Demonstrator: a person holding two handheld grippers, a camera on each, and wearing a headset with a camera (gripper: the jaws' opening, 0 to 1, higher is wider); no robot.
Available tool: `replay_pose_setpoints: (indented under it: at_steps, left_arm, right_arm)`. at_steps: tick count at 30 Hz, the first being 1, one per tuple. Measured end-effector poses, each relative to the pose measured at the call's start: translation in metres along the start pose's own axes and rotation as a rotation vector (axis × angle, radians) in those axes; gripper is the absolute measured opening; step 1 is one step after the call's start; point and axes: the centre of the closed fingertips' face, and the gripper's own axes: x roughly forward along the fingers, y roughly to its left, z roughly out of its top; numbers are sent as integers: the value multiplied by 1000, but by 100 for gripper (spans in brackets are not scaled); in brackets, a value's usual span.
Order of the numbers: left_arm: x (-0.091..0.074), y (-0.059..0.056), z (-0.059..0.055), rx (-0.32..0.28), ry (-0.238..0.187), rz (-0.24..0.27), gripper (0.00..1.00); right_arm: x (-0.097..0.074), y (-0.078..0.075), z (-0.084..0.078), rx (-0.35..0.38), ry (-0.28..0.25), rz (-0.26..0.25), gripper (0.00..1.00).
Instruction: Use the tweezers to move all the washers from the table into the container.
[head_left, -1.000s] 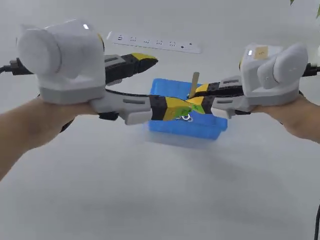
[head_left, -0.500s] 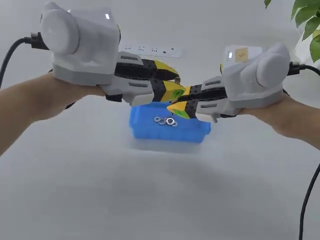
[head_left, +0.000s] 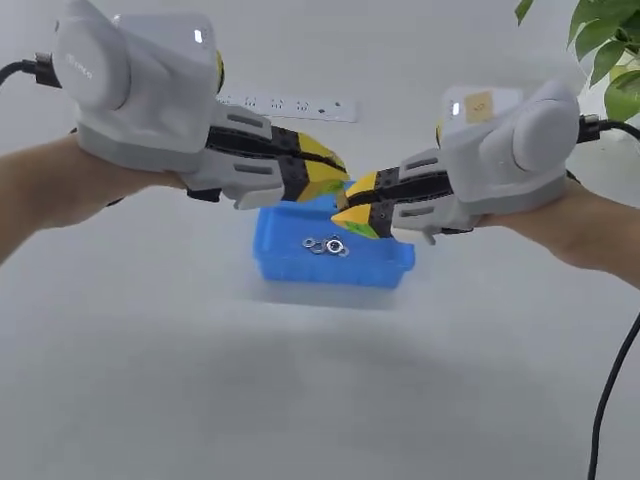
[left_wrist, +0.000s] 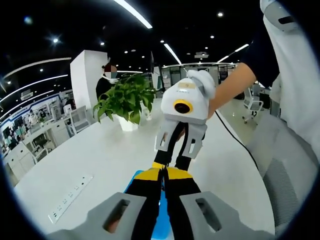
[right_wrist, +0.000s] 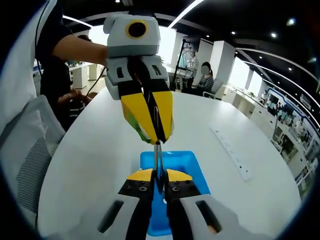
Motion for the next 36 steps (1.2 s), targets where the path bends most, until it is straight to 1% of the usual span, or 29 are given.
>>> replay_pose_setpoints:
  at_steps: [2, 5, 8, 10, 12, 13, 15, 16, 17, 18, 20, 21, 22, 24, 28, 30, 31, 33, 34, 35, 36]
  left_arm:
    - [-2, -1, 1, 5, -6, -8, 5]
    - [-4, -9, 4, 13, -18, -25, 5]
    - [-5, -14, 3, 12, -24, -43, 5]
    - [-7, -17, 1, 13, -20, -59, 5]
    - [-7, -23, 1, 17, -17, -73, 5]
    - [-8, -24, 1, 9, -20, -81, 5]
    - [-10, -32, 1, -46, -31, -131, 5]
    - [-12, -30, 1, -24, -35, -125, 5]
    - [-12, -31, 0, -17, -29, -130, 5]
    - [-13, -33, -3, -18, -15, -146, 5]
    - [-15, -35, -10, 7, 17, -161, 6]
    - [-16, -35, -13, 9, 27, -165, 6]
    - [-17, -36, -16, 7, 39, -167, 6]
    - [-18, -37, -21, 20, 62, -177, 6]
    - [-19, -36, -28, 35, 79, -183, 6]
    - [-20, -34, -33, 46, 96, -185, 6]
    - [-20, -33, -37, 55, 112, -188, 6]
    - [-19, -33, -40, 51, 117, -193, 6]
    - [-19, -34, -42, 50, 128, -199, 6]
    - [-20, -34, -45, 52, 147, -202, 7]
    - [-22, -35, -46, 60, 157, -208, 8]
  right_arm:
    - [-3, 3, 2, -10, 7, 4, 8]
    - [-7, 9, 3, -13, 24, 7, 8]
    - [-12, 17, 2, -12, 38, 11, 8]
    - [-14, 20, 0, -19, 51, 12, 8]
    - [-16, 23, -1, -21, 56, 17, 8]
    - [-17, 24, -1, -22, 59, 19, 8]
    - [-18, 30, 1, -28, 66, 39, 8]
    - [-18, 31, 1, -30, 67, 44, 8]
    - [-18, 35, 1, -33, 76, 54, 8]
    - [-17, 37, 0, -38, 86, 60, 8]
    - [-16, 41, -3, -45, 108, 70, 8]
    - [-16, 42, -4, -46, 117, 74, 8]
    - [-16, 43, -5, -49, 121, 78, 8]
    - [-15, 47, -7, -55, 131, 88, 7]
    - [-14, 50, -10, -55, 143, 96, 7]
    - [-15, 50, -11, -58, 148, 96, 7]
    - [-15, 51, -12, -56, 151, 98, 7]
    - [-14, 53, -15, -62, 162, 106, 7]
    - [-13, 54, -16, -61, 165, 111, 7]
    - [-13, 55, -16, -61, 164, 115, 7]
    - [-12, 57, -16, -64, 164, 118, 7]
